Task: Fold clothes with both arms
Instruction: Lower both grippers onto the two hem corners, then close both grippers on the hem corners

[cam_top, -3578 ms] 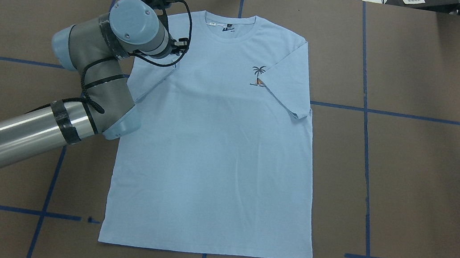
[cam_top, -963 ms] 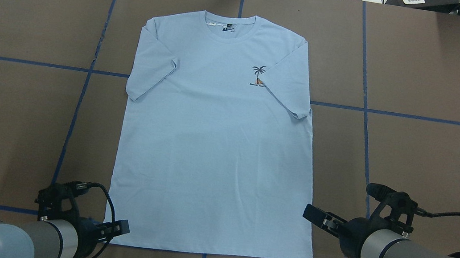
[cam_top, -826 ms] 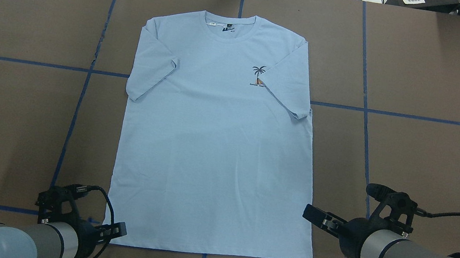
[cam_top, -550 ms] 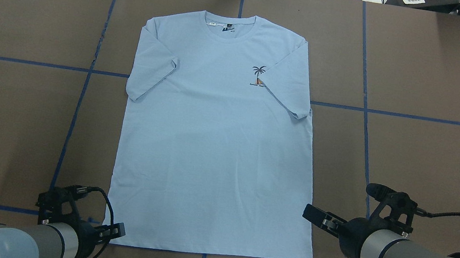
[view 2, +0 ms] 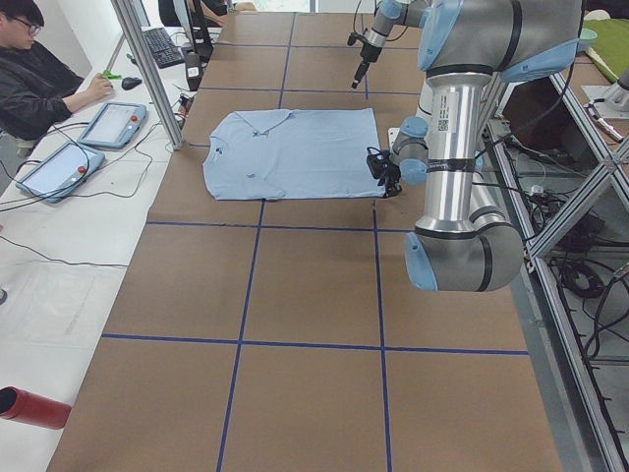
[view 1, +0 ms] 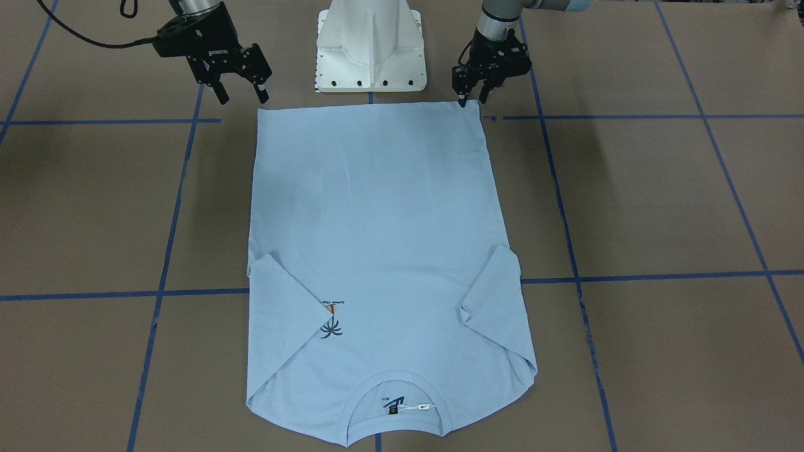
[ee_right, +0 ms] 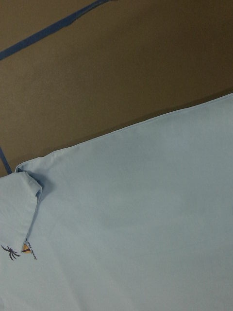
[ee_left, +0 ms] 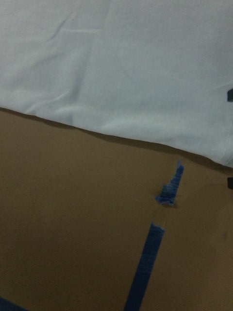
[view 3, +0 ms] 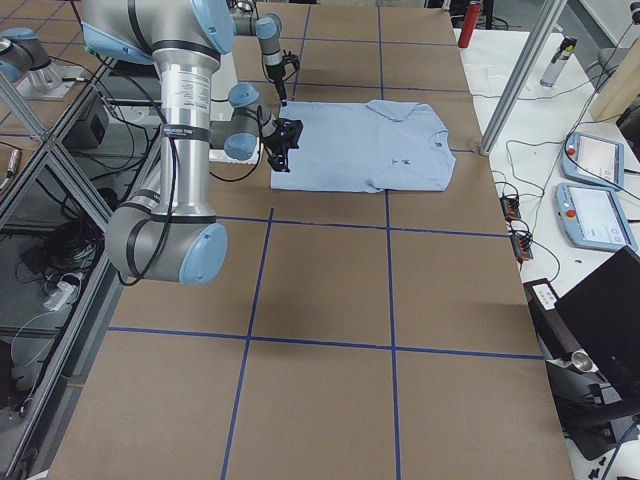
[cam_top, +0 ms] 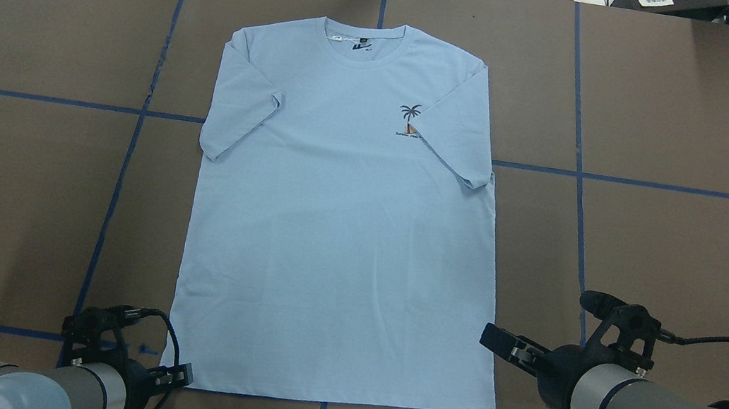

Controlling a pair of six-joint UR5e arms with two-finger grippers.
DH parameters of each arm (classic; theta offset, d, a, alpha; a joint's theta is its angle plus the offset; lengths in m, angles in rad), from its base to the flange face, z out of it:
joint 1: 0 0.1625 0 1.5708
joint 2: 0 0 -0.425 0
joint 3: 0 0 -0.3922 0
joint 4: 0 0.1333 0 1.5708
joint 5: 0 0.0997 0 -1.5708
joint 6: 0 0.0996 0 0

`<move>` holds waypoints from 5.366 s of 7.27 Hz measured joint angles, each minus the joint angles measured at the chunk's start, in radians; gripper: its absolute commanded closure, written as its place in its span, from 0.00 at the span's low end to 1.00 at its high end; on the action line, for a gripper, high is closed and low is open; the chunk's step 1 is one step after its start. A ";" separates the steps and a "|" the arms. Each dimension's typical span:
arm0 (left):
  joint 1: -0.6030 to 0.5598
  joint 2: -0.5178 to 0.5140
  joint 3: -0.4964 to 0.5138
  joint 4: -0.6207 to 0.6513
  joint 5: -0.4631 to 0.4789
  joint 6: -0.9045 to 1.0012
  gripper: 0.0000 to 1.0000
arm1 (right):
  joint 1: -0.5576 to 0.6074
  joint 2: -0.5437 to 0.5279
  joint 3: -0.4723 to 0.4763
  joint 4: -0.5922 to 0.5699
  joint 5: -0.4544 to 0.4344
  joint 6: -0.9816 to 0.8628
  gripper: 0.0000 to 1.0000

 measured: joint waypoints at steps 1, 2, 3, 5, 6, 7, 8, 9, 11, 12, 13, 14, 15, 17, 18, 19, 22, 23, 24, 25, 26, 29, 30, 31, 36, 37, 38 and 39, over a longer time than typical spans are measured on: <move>0.000 -0.001 0.003 0.000 0.000 0.000 0.56 | 0.000 0.000 0.000 0.000 -0.001 0.000 0.01; 0.001 -0.001 0.005 0.000 0.000 0.000 0.63 | 0.000 0.000 -0.001 0.000 -0.001 0.000 0.01; 0.001 -0.001 0.005 0.000 0.000 0.000 0.74 | 0.000 0.000 -0.001 0.000 -0.001 0.000 0.01; 0.001 -0.002 0.005 0.000 0.000 -0.001 1.00 | -0.001 0.000 -0.003 0.000 -0.001 0.000 0.01; 0.001 -0.002 0.003 0.000 0.000 0.000 1.00 | -0.002 0.000 -0.006 0.000 -0.003 0.001 0.04; 0.000 -0.003 0.001 0.000 0.000 0.000 1.00 | -0.010 0.000 -0.014 0.000 -0.018 0.009 0.19; 0.000 -0.005 -0.004 0.000 0.000 -0.001 1.00 | -0.030 0.001 -0.025 -0.001 -0.048 0.034 0.31; 0.000 -0.009 -0.008 0.000 0.000 -0.001 1.00 | -0.054 0.003 -0.036 -0.007 -0.073 0.072 0.30; -0.001 -0.015 -0.021 0.000 -0.001 -0.001 1.00 | -0.096 0.013 -0.059 -0.072 -0.096 0.129 0.30; -0.002 -0.016 -0.031 -0.001 -0.001 -0.002 1.00 | -0.117 0.030 -0.076 -0.105 -0.115 0.137 0.31; -0.002 -0.016 -0.038 -0.002 -0.001 -0.003 1.00 | -0.139 0.062 -0.111 -0.121 -0.145 0.142 0.34; -0.001 -0.019 -0.040 -0.003 -0.001 -0.004 1.00 | -0.160 0.090 -0.149 -0.127 -0.175 0.146 0.35; -0.001 -0.023 -0.041 -0.004 -0.001 -0.006 1.00 | -0.173 0.103 -0.173 -0.130 -0.194 0.147 0.35; 0.000 -0.028 -0.042 -0.005 -0.001 -0.010 1.00 | -0.184 0.106 -0.190 -0.146 -0.210 0.145 0.47; 0.000 -0.028 -0.042 -0.006 -0.001 -0.010 1.00 | -0.185 0.107 -0.190 -0.154 -0.212 0.145 0.47; 0.001 -0.028 -0.040 -0.006 -0.001 -0.011 1.00 | -0.187 0.109 -0.189 -0.157 -0.212 0.144 0.47; 0.001 -0.027 -0.038 -0.006 -0.001 -0.012 1.00 | -0.205 0.107 -0.184 -0.160 -0.209 0.145 0.47; 0.002 -0.027 -0.038 -0.006 -0.001 -0.012 1.00 | -0.214 0.105 -0.183 -0.160 -0.207 0.145 0.47; 0.002 -0.027 -0.037 -0.006 -0.001 -0.012 1.00 | -0.219 0.103 -0.183 -0.161 -0.207 0.146 0.47; 0.002 -0.027 -0.037 -0.007 -0.001 -0.012 1.00 | -0.222 0.101 -0.183 -0.161 -0.207 0.146 0.46; 0.002 -0.027 -0.037 -0.007 -0.001 -0.012 1.00 | -0.223 0.097 -0.183 -0.161 -0.207 0.146 0.44; 0.002 -0.027 -0.035 -0.008 -0.001 -0.012 1.00 | -0.226 0.079 -0.183 -0.162 -0.205 0.144 0.73; 0.002 -0.027 -0.034 -0.008 -0.001 -0.012 1.00 | -0.226 0.078 -0.183 -0.162 -0.207 0.145 0.96; 0.003 -0.028 -0.034 -0.008 -0.001 -0.012 1.00 | -0.228 0.079 -0.182 -0.162 -0.211 0.153 1.00; 0.002 -0.029 -0.041 -0.008 -0.002 -0.009 1.00 | -0.233 0.082 -0.171 -0.162 -0.221 0.182 1.00; -0.001 -0.030 -0.073 0.000 -0.006 -0.004 1.00 | -0.230 0.078 -0.128 -0.187 -0.215 0.179 1.00; -0.008 -0.032 -0.142 0.038 -0.025 0.010 1.00 | -0.227 0.075 -0.039 -0.268 -0.197 0.177 1.00; -0.018 -0.034 -0.249 0.121 -0.068 0.031 1.00 | -0.226 0.078 0.088 -0.390 -0.163 0.176 1.00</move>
